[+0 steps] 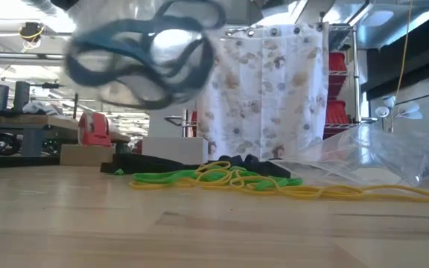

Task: Sort rubber bands
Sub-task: Put the blue rubber band into the transparent zip bag

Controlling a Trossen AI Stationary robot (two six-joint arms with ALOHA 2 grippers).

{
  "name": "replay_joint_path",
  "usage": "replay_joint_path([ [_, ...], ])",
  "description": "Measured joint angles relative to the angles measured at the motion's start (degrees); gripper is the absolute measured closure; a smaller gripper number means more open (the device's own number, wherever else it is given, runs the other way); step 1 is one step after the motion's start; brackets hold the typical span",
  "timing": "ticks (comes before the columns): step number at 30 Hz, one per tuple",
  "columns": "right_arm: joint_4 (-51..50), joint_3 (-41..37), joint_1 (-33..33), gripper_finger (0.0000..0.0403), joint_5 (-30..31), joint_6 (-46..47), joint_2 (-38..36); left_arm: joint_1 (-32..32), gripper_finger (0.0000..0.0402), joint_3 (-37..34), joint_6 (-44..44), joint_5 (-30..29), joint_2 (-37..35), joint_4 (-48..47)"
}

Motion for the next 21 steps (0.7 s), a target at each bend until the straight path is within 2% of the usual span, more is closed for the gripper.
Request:
replay_joint_path([
  [3, -5.7, 0.1, 0.4, 0.0402, 1.5, -0.6, -0.1, -0.3, 0.0401, 0.0, 0.3, -0.2, -0.5, -0.2],
  [12, -18.5, 0.0, 1.5, 0.0402, 13.9, 0.2, 0.0, -0.4, 0.0402, 0.0, 0.0, 0.6, -1.6, 0.3],
  [21, -15.0, -0.1, 1.5, 0.0402, 20.7, 5.7, -2.1, -0.7, 0.0402, 0.0, -6.1, 2.6, -1.8, -5.5],
])
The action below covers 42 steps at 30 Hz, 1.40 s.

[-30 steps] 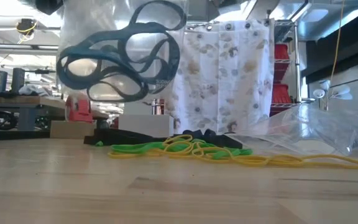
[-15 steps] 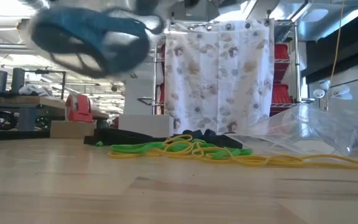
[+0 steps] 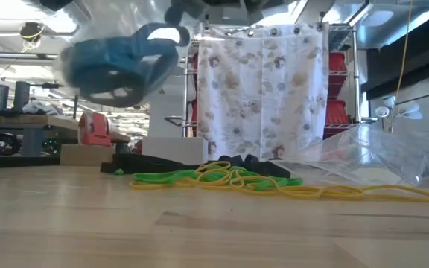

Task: Sort rubber bands
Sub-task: Put the blue rubber band into the transparent zip bag

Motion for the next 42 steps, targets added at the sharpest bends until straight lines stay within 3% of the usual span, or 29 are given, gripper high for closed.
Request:
replay_joint_path([
  [7, -1.2, 0.0, -0.4, 0.0402, -4.8, 4.0, 2.8, 1.2, 0.0402, 0.1, 2.9, -2.4, 0.0, 2.7],
  [14, -4.7, 0.0, -0.4, 0.0402, -4.0, 10.6, 3.8, 2.7, 0.0402, 0.0, 3.1, 0.1, 0.0, 1.4],
  [19, -6.6, 2.6, -0.4, 0.0402, -12.6, 11.9, 3.7, 3.1, 0.0402, 0.1, 0.4, 0.8, 0.9, -1.4],
  [21, -6.7, 2.8, -0.6, 0.0396, -13.4, 13.3, 3.7, 3.5, 0.0401, 0.1, 0.3, 1.7, 1.6, -1.6],
  [26, -12.0, 2.8, -1.8, 0.0324, -13.4, 17.8, 3.7, 4.1, 0.0402, 0.0, -1.9, 4.2, 2.4, -4.3],
  [33, -21.9, 7.6, -1.7, 0.0211, -16.0, 15.9, 0.5, 3.3, 0.0401, 0.1, -8.3, 5.9, 2.0, -10.8],
  [37, -24.0, 10.3, -1.5, 0.0191, -12.8, 15.7, -0.1, 3.3, 0.0402, 0.1, -9.0, 6.5, 2.0, -11.1],
  [42, -23.9, 10.2, -2.4, 0.0199, -10.8, 15.3, 0.1, 3.3, 0.0401, 0.1, -9.1, 6.5, 2.0, -11.2],
])
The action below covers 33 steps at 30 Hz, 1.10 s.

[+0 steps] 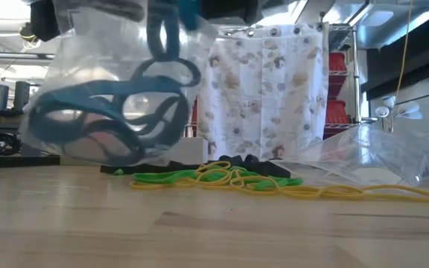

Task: Sort rubber bands
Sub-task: Put the blue rubber band into the transparent zip bag

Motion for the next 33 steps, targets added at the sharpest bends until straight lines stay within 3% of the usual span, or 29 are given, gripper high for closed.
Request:
replay_joint_path([
  [14, -0.4, 0.0, -4.1, 0.0236, -3.0, 8.4, 0.1, -0.4, 0.0401, 0.0, 1.9, 0.2, 0.0, 1.4],
  [23, -4.4, -2.0, -4.8, 0.0240, -10.4, 8.2, 0.2, -0.6, 0.0401, 0.0, 1.6, 0.2, 0.0, 0.2],
  [33, -8.5, -2.0, -4.7, 0.0240, -9.6, 7.4, -0.1, -0.2, 0.0401, 0.0, -0.3, 0.2, 0.0, -3.6],
])
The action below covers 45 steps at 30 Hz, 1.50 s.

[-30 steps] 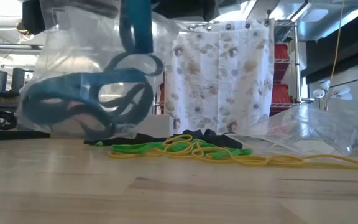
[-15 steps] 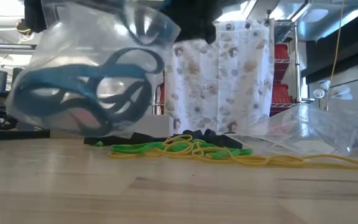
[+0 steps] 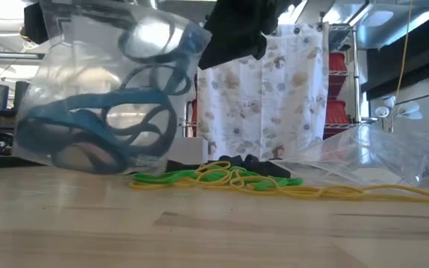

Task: Sort rubber bands
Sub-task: Put the blue rubber band into the transparent zip bag

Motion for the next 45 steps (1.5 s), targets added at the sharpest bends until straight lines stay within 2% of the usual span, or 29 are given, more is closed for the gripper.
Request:
replay_joint_path([
  [3, 0.4, 0.0, 0.0, 0.0240, -0.2, -0.6, 0.0, 0.0, 0.0401, 0.0, 0.1, 0.0, 0.0, 0.1],
  [8, 4.3, 0.0, 0.0, 0.0240, -5.8, -5.3, -0.1, 0.0, 0.0401, 0.0, 1.3, 0.0, 0.0, 0.1],
  [14, 5.1, 0.0, 0.0, 0.0240, -10.0, -19.3, 0.3, -0.2, 0.0401, 0.0, 3.3, 0.0, 0.0, 0.1],
  [17, 1.4, 0.0, 0.0, 0.0240, -10.0, -28.5, 1.3, -0.7, 0.0402, 0.0, 3.8, 0.0, 0.0, 0.1],
  [20, -1.6, -0.1, 0.0, 0.0240, -10.3, -33.1, 2.8, -1.5, 0.0401, 0.0, 5.3, 0.0, 0.0, 0.1],
  [27, 8.3, -0.1, 0.0, 0.0240, -9.4, -33.8, 5.6, -1.6, 0.0401, 0.0, 8.0, 0.1, 0.0, 0.2],
  [34, 15.0, 0.0, 0.0, 0.0240, -11.5, -36.5, 5.6, -1.6, 0.0401, 0.0, 8.5, 0.1, 0.0, 0.1],
  [40, 13.8, 0.0, -0.1, 0.0240, -5.9, -35.0, 5.5, -1.6, 0.0401, 0.0, 9.3, 0.1, 0.0, 0.1],
  [45, 13.5, 0.0, -0.1, 0.0240, -5.4, -32.8, 5.4, -1.6, 0.0401, 0.0, 9.5, 0.1, 0.0, 0.1],
])
